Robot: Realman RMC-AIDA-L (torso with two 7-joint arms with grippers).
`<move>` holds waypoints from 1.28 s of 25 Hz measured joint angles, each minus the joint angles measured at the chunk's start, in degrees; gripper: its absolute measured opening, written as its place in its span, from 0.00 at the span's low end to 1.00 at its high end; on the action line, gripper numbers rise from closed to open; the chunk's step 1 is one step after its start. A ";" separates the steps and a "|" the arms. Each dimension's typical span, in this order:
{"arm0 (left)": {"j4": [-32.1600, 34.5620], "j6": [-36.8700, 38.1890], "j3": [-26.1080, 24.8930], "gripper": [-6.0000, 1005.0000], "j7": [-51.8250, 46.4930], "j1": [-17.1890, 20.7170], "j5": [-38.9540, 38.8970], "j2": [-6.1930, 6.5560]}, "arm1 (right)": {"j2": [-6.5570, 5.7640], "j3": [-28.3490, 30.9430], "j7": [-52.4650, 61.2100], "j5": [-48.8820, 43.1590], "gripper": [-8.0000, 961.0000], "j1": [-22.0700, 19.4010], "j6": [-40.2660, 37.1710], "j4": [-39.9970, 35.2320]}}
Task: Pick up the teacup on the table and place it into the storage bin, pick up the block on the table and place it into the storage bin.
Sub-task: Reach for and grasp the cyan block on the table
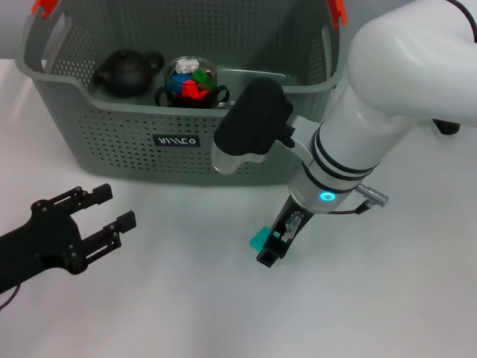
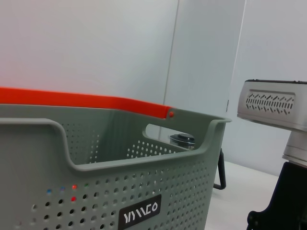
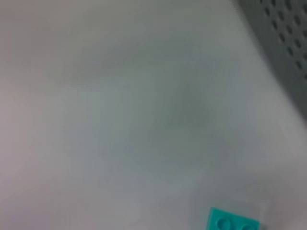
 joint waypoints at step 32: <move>0.00 0.00 -0.07 0.61 0.00 0.05 0.00 0.00 | 0.10 -3.07 5.34 -0.23 0.67 0.60 3.41 1.16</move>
